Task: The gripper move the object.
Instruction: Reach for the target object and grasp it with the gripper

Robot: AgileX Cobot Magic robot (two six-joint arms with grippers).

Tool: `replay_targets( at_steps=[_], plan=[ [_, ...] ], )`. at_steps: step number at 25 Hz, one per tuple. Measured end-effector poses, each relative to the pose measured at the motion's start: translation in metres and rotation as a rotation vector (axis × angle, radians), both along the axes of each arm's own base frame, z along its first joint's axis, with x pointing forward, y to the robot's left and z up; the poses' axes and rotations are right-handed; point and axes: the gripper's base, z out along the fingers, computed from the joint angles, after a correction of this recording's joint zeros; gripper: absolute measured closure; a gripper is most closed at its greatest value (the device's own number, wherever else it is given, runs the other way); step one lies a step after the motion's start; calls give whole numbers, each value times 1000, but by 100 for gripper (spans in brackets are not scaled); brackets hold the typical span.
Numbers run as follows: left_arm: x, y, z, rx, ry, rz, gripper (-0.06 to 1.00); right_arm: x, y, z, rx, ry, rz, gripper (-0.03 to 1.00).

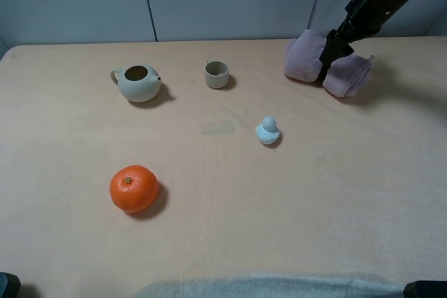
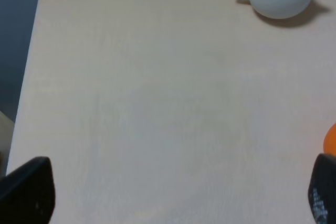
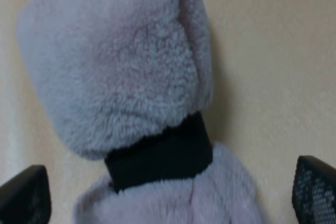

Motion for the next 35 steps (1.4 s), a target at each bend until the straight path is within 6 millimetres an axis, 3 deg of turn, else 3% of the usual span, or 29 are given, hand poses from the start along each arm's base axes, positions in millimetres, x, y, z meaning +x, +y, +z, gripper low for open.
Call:
replay_targets(
  at_steps=[7, 18, 32, 35],
  plan=[
    [0, 0, 0, 0, 0, 0, -2, 11, 10, -16, -3, 18, 26, 28],
    [0, 0, 0, 0, 0, 0, -2, 11, 14, -48, -4, 96, 36, 28],
    [0, 0, 0, 0, 0, 0, -2, 11, 14, -50, -5, 99, 36, 28],
    [0, 0, 0, 0, 0, 0, -2, 11, 14, -50, -5, 100, 36, 34]
  ],
)
